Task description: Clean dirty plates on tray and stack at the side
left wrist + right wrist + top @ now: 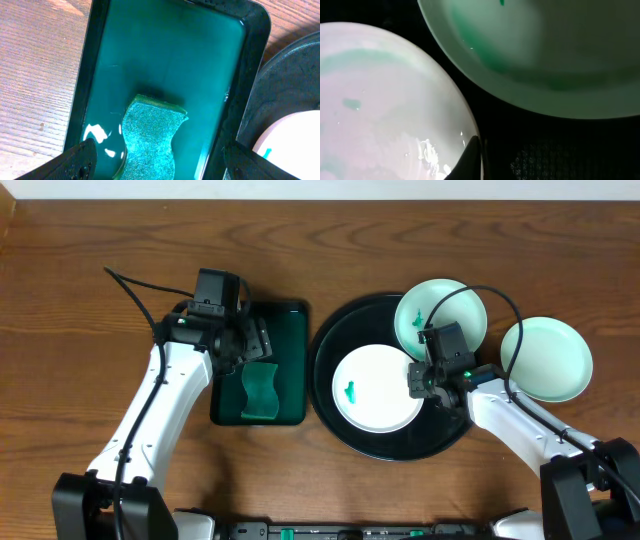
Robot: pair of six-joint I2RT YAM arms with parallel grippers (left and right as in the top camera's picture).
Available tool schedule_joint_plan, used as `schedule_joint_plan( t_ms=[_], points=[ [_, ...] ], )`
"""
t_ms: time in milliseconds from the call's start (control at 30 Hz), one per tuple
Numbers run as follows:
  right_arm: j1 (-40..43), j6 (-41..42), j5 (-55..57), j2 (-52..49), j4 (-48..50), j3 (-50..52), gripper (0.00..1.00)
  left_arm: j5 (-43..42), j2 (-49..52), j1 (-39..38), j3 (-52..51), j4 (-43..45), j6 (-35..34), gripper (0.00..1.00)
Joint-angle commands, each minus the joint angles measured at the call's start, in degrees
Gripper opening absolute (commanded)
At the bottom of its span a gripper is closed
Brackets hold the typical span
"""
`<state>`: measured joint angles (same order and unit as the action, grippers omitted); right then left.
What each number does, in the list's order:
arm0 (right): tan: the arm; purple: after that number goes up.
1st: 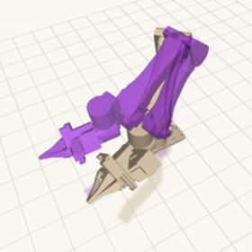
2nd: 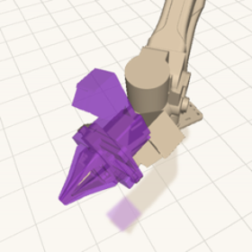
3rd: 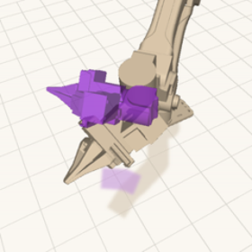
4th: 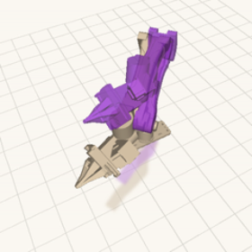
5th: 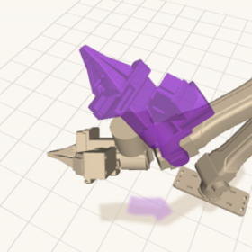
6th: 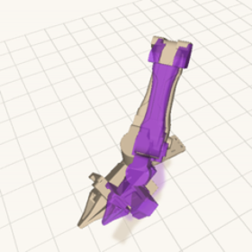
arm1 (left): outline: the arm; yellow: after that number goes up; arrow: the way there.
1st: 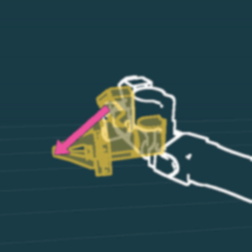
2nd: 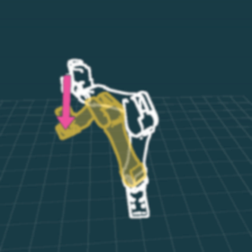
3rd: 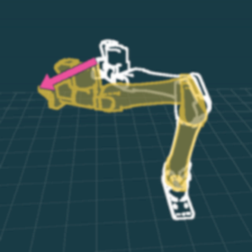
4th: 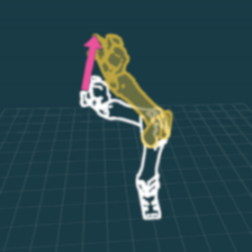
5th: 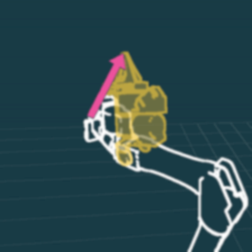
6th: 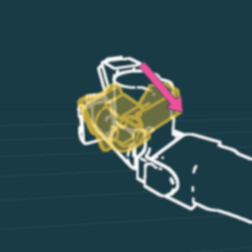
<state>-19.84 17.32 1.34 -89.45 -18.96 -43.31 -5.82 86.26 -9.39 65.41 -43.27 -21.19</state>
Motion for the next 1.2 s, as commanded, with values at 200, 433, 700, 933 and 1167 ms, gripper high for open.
schedule_joint_plan(
  t_ms=[200, 433, 700, 933, 1167],
  points=[
    [0.7, -0.3, 0.1, 0.9, 1.5, 1.5, 0.23, 0.5, -0.1, 0.2, 1.2, -0.2, -0.1, 0.82],
    [0.7, -0.3, 0.1, 0.9, 1.3, 1.6, 0.01, 0.5, -0.1, 0.2, 1.2, 0.1, -0.1, 0.82],
    [0.7, -0.2, -0.4, 0.9, 1.3, 1.6, 0.01, -4.7, -0.1, -0.7, -1.6, -3.2, -0.1, 0.96],
    [0.7, -0.2, -0.3, 0.9, 1.3, 1.6, 0.01, -4.7, -0.1, -2.9, -6.4, -1.3, -0.1, 0.53],
    [0.7, -0.2, -0.3, 0.9, 1.3, 1.6, 0.01, -0.3, -0.1, -5.0, -11.2, 3.5, -3.3, 0.5]
  ],
)
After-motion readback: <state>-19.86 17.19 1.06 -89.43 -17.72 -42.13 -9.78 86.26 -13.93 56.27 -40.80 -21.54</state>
